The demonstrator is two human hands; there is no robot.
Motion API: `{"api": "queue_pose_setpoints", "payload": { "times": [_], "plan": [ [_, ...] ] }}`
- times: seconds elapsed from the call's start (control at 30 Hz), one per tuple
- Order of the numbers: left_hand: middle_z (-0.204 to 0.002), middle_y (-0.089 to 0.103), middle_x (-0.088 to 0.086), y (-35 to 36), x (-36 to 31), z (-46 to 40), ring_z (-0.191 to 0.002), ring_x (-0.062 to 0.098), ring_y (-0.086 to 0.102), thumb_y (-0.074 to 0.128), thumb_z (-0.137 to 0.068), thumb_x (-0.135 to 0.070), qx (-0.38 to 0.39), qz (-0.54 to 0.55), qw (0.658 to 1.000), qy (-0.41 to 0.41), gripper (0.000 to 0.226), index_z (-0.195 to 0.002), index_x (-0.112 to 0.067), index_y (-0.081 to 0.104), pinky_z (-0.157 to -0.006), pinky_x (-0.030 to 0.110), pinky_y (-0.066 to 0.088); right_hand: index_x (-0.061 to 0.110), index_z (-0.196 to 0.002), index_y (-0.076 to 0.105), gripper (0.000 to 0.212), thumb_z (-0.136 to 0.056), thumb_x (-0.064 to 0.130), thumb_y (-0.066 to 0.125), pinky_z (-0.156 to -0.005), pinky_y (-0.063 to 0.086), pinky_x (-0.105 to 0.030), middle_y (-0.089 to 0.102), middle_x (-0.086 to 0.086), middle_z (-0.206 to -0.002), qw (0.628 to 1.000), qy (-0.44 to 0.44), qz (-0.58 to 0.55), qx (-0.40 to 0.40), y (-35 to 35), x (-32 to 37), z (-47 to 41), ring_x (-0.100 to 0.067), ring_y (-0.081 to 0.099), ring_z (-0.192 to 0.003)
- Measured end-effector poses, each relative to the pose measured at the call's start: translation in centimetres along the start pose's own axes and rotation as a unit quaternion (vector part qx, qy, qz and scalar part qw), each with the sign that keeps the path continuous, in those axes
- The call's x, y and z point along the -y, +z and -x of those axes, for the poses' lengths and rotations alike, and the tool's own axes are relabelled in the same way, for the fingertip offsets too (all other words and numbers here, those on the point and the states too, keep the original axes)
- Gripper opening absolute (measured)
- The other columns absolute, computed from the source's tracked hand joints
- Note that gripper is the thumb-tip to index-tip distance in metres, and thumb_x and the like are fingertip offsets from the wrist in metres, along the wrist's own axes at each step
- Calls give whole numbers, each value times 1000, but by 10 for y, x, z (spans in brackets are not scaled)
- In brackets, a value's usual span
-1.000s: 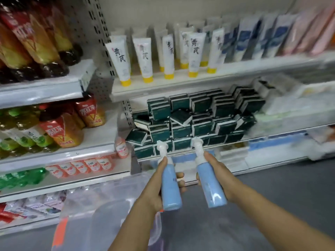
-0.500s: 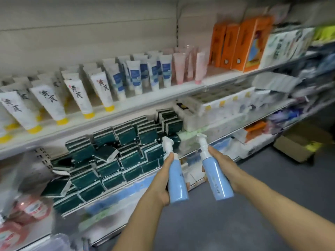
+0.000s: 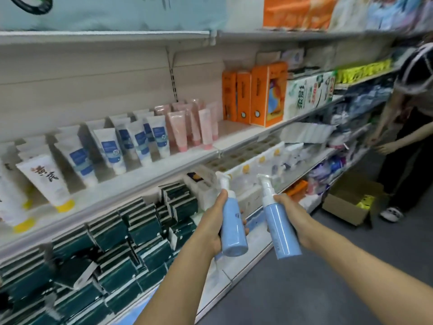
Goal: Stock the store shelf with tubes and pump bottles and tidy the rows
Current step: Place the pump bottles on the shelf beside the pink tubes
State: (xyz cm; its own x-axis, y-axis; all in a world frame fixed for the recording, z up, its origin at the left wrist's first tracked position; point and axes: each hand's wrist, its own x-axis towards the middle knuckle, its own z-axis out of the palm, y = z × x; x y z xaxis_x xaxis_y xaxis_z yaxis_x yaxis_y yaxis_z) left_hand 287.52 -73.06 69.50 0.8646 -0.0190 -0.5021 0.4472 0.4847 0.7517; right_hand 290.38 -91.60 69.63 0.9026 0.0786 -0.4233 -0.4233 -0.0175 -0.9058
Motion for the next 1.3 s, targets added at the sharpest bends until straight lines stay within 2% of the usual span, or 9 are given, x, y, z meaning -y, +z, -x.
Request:
{"api": "queue_pose_setpoints", "payload": {
  "times": [0.23,0.37,0.53,0.7,0.8,0.9,1.03,1.13,1.3],
  "plan": [
    [-77,62,11,41,-68,-77,-58,23,60,63,-82,-59,19,-29,998,46,72,-126,-3,56,-54,33,55,12,-93,56,28,-96,39,52,-60,51,-32,59,-13,-76,998,-68,8,-16,-6,76,-87,-26,58,-63],
    [-75,66,9,61,-107,-120,-56,22,63,61,-85,-57,12,-33,998,60,64,-125,-7,56,-52,32,56,14,-97,57,31,-95,44,50,-67,52,-38,61,-15,-82,996,-86,26,8,-8,120,-146,-29,59,-69],
    [-73,62,8,83,-140,-165,-50,21,64,59,-89,-53,3,-23,998,62,49,-114,-11,56,-55,32,54,12,-104,57,33,-96,43,49,-63,53,-35,61,-16,-89,993,-113,41,13,-11,161,-206,-28,61,-71],
    [-67,60,9,94,-151,-201,-52,23,59,57,-92,-45,-11,-17,998,58,39,-106,-9,55,-53,32,53,17,-97,54,27,-95,44,49,-78,51,-42,59,-13,-91,989,-136,58,7,-10,188,-249,-27,58,-79],
    [-68,59,11,99,-156,-217,-57,24,57,57,-92,-42,-24,-5,998,59,35,-102,-9,54,-50,32,53,20,-108,53,25,-97,42,47,-71,48,-34,58,-8,-93,981,-179,73,7,-7,201,-274,-22,57,-79],
    [-76,59,13,104,-163,-233,-57,26,59,58,-91,-42,-38,-1,997,68,41,-112,-8,54,-51,34,53,19,-115,50,29,-97,42,47,-64,43,-30,58,-6,-94,971,-214,106,9,-5,215,-302,-19,56,-79],
    [-89,64,14,114,-176,-257,-60,24,61,58,-92,-44,-62,-21,990,121,42,-120,-13,55,-61,36,55,15,-114,51,35,-96,45,49,-64,42,-30,57,-7,-97,962,-245,115,24,0,237,-348,-18,54,-80],
    [-87,64,12,125,-189,-275,-65,24,63,57,-94,-44,-100,-35,979,176,36,-118,-17,55,-66,39,56,17,-114,50,37,-94,47,52,-65,43,-32,56,-4,-100,953,-270,129,35,6,255,-380,-17,54,-81],
    [-104,66,15,149,-202,-310,-89,35,67,59,-79,-62,-236,-113,914,311,36,-102,-35,53,-85,58,54,16,-113,54,28,-93,35,61,-60,51,-30,63,-3,-99,925,-342,117,113,12,284,-427,-19,61,-86]
  ]
}}
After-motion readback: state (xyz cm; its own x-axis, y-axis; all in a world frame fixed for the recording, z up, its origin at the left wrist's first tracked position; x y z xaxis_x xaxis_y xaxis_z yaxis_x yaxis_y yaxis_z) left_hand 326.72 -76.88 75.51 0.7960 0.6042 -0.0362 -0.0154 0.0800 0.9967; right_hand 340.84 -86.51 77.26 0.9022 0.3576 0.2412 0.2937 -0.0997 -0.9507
